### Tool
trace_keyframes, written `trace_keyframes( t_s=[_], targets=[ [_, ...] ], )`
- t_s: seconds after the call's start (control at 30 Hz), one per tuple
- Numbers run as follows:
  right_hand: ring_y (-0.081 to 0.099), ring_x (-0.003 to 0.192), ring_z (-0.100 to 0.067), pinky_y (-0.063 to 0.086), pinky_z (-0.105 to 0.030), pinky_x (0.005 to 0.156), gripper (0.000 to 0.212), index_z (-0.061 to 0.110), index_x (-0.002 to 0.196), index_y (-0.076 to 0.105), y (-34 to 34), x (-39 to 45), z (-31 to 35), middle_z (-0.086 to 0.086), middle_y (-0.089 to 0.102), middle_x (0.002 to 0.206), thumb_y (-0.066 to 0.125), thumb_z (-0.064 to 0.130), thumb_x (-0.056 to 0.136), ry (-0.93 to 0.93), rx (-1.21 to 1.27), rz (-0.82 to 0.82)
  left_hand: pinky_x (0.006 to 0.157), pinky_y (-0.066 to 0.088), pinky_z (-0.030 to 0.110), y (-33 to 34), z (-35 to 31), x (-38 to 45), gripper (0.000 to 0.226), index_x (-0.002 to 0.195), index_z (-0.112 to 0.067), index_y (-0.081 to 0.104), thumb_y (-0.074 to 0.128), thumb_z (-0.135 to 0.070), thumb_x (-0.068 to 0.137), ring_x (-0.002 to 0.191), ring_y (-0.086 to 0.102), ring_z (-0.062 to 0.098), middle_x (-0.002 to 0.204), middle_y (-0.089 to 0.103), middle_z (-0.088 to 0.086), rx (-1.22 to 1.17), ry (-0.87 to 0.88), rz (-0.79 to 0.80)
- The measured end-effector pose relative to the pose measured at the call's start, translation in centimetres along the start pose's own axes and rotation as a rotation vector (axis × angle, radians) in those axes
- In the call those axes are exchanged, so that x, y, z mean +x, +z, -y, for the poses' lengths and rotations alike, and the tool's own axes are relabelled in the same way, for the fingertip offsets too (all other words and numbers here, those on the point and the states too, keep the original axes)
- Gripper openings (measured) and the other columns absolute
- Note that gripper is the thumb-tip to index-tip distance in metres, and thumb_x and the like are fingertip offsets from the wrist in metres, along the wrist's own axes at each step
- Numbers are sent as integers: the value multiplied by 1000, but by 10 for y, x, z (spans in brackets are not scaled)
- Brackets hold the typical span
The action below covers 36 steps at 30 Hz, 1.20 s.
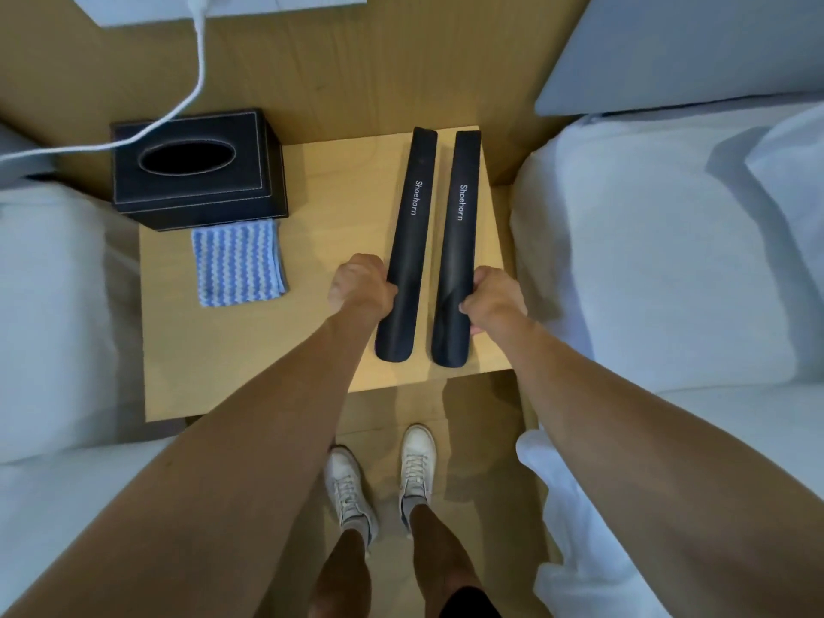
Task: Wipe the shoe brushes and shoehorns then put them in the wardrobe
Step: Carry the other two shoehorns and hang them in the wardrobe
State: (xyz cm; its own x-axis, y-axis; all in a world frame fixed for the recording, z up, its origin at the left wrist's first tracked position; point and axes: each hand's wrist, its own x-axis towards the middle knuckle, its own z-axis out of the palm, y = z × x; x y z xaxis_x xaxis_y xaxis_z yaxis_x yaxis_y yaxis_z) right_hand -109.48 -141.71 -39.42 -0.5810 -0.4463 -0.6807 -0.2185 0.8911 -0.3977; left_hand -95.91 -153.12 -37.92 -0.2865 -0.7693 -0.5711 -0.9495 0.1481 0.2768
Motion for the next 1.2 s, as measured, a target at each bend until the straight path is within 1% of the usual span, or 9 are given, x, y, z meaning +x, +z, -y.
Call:
trace_keyframes(
  t_s=[0.13, 0.23, 0.37, 0.53, 0.67, 0.77, 0.83, 1.03, 1.2],
  targets=[
    [68, 73, -21, 64, -44, 66, 28, 25, 102, 56, -31, -30, -3, -5, 68, 99, 67, 3, 89, -12, 90, -63, 74, 52, 31, -24, -16, -22, 11, 95, -14, 62, 66, -22, 89, 92, 61, 26, 97, 64, 7, -49, 117, -28],
    [70, 80, -28, 63, -48, 65, 36, 26, 108, 55, -61, -58, -2, -6, 68, 101, 65, 0, 85, -37, 147, -128, 72, 51, 32, -43, -36, -41, 12, 90, -15, 55, 67, -16, 87, 86, 59, 25, 92, 63, 6, -75, 256, -63],
    [67, 97, -29, 60, -47, 82, 40, 22, 123, 55, -103, -98, 1, -7, 67, 111, 67, 8, 88, -91, 190, -274, 72, 46, 31, -71, -72, -70, 18, 94, -18, 51, 66, -11, 87, 86, 59, 23, 92, 62, 3, -159, 403, -88],
    [66, 92, -32, 58, -50, 85, 40, 21, 122, 55, -158, -161, 9, -8, 67, 105, 68, 9, 86, -95, 332, -448, 81, 53, 34, -121, -114, -119, 21, 105, -17, 57, 65, -9, 87, 91, 62, 23, 96, 66, 1, -265, 632, -103],
    [66, 97, -35, 58, -53, 84, 43, 16, 126, 57, -194, -217, 21, -11, 68, 108, 69, 5, 86, -112, 417, -589, 81, 53, 35, -168, -139, -163, 24, 109, -19, 58, 63, -6, 89, 92, 63, 21, 96, 67, -1, -323, 821, -102],
    [67, 95, -36, 59, -54, 81, 40, 15, 121, 62, -219, -263, 28, -12, 69, 104, 66, -1, 84, -126, 476, -702, 73, 51, 24, -201, -155, -195, 26, 112, -21, 58, 62, -7, 91, 92, 63, 18, 99, 66, -1, -385, 917, -105],
    [68, 92, -35, 59, -53, 79, 40, 16, 115, 66, -236, -295, 33, -10, 70, 99, 62, -4, 81, -134, 499, -773, 72, 50, 21, -221, -165, -216, 25, 109, -24, 57, 62, -8, 91, 93, 63, 16, 100, 65, -2, -440, 969, -112],
    [68, 91, -33, 60, -52, 78, 36, 21, 111, 67, -282, -390, 43, -8, 71, 99, 63, -2, 84, -180, 503, -986, 87, 56, 37, -273, -194, -282, 21, 106, -22, 58, 65, -9, 90, 97, 61, 18, 104, 65, -1, -543, 1166, -121],
    [70, 88, -30, 62, -51, 75, 34, 19, 117, 66, -312, -459, 33, -6, 71, 101, 65, 3, 87, -178, 492, -1124, 78, 48, 28, -301, -218, -343, 16, 96, -21, 58, 68, -11, 87, 92, 62, 17, 97, 67, -1, -557, 1316, -187]
  ],
)
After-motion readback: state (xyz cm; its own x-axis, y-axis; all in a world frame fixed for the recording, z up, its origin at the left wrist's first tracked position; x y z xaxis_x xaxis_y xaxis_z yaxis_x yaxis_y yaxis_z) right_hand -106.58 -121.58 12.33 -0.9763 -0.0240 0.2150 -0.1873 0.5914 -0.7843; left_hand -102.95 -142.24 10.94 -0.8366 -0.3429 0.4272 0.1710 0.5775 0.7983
